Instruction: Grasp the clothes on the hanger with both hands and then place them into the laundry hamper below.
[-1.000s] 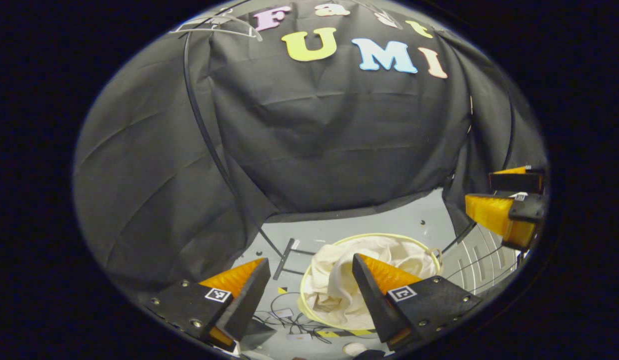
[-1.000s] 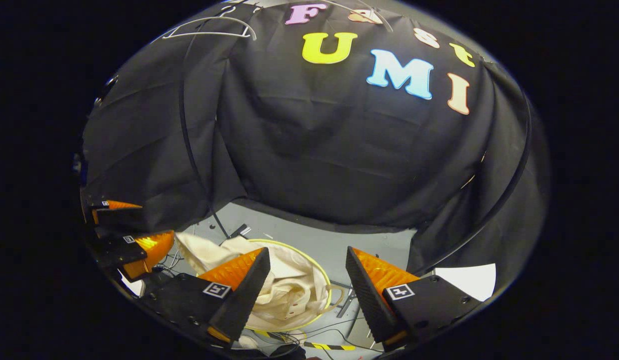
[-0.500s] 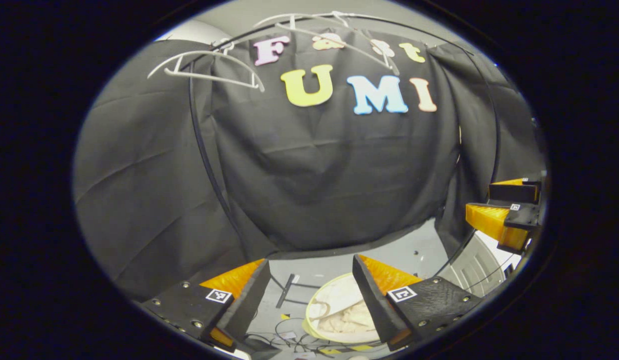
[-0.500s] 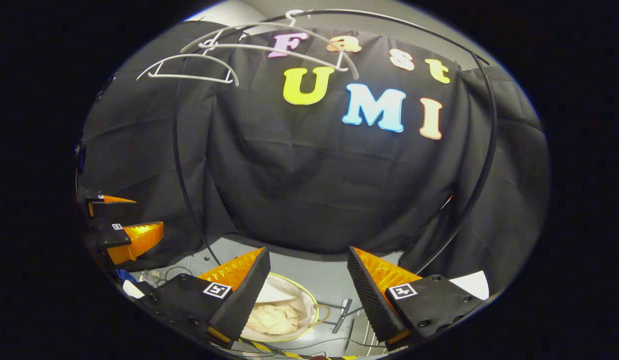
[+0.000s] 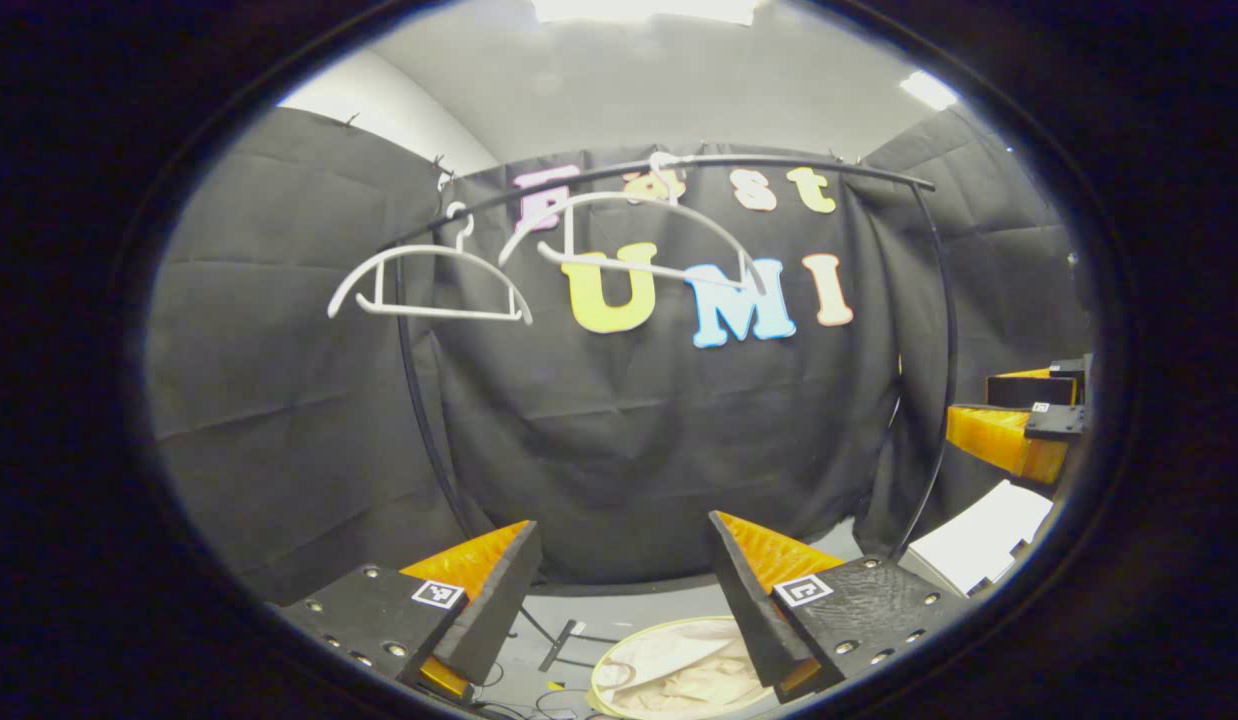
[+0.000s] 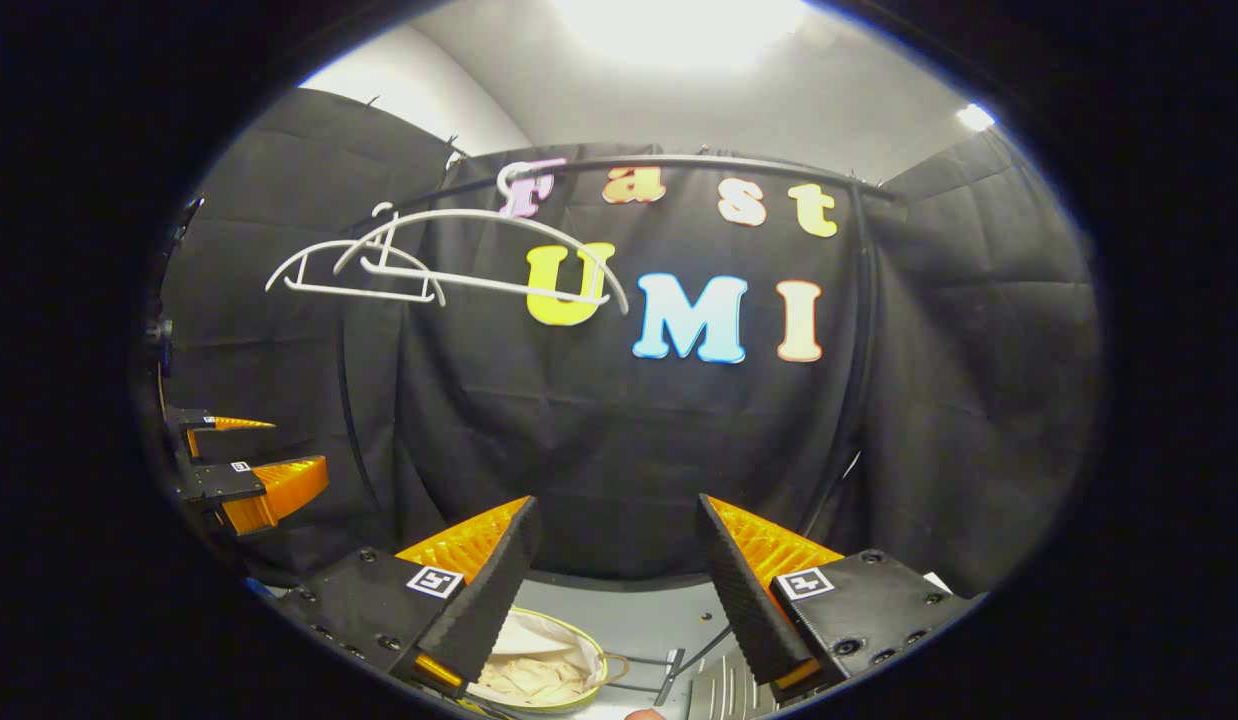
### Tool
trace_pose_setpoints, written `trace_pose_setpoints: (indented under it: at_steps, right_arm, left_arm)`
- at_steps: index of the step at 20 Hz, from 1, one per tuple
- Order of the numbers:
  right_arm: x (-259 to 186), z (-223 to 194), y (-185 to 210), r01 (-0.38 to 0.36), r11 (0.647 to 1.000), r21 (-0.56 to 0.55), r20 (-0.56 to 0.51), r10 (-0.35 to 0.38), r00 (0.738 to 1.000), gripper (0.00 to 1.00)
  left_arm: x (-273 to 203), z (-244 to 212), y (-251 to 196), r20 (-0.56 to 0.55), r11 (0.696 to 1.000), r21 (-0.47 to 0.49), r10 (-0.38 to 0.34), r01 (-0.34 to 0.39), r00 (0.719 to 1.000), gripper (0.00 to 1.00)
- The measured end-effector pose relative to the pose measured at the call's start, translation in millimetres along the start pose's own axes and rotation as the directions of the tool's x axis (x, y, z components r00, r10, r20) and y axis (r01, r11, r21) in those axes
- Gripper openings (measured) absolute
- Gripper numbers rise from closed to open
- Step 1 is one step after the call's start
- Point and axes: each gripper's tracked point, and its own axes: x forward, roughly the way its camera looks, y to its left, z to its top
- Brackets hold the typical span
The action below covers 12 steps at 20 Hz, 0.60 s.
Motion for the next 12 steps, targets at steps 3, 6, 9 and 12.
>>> trace_pose_setpoints:
  at_steps: [3, 6, 9, 12]
  right_arm:
    - [-25.8, 27.4, -15.0, 0.012, 1.000, -0.002, 0.054, -0.012, 0.998, 0.98]
    - [-51.2, 44.9, -31.4, 0.036, 0.999, -0.003, 0.097, -0.035, 0.995, 0.98]
    - [-74.1, 51.5, -45.0, 0.064, 0.998, 0.006, 0.121, -0.065, 0.991, 0.97]
    - [-93.7, 53.6, -57.7, 0.089, 0.996, 0.022, 0.129, -0.091, 0.988, 0.97]
  left_arm:
    - [-25.0, 33.1, -5.4, 0.055, 1.000, -0.016, 0.000, 0.001, 0.999, 0.96]
    - [-51.1, 59.4, -12.2, 0.101, 1.000, -0.011, -0.014, 0.015, 0.995, 0.96]
    - [-76.2, 77.5, -15.1, 0.144, 1.000, -0.018, -0.018, 0.021, 0.989, 0.96]
    - [-95.4, 85.5, -15.0, 0.163, 0.999, -0.039, -0.012, 0.019, 0.986, 0.96]
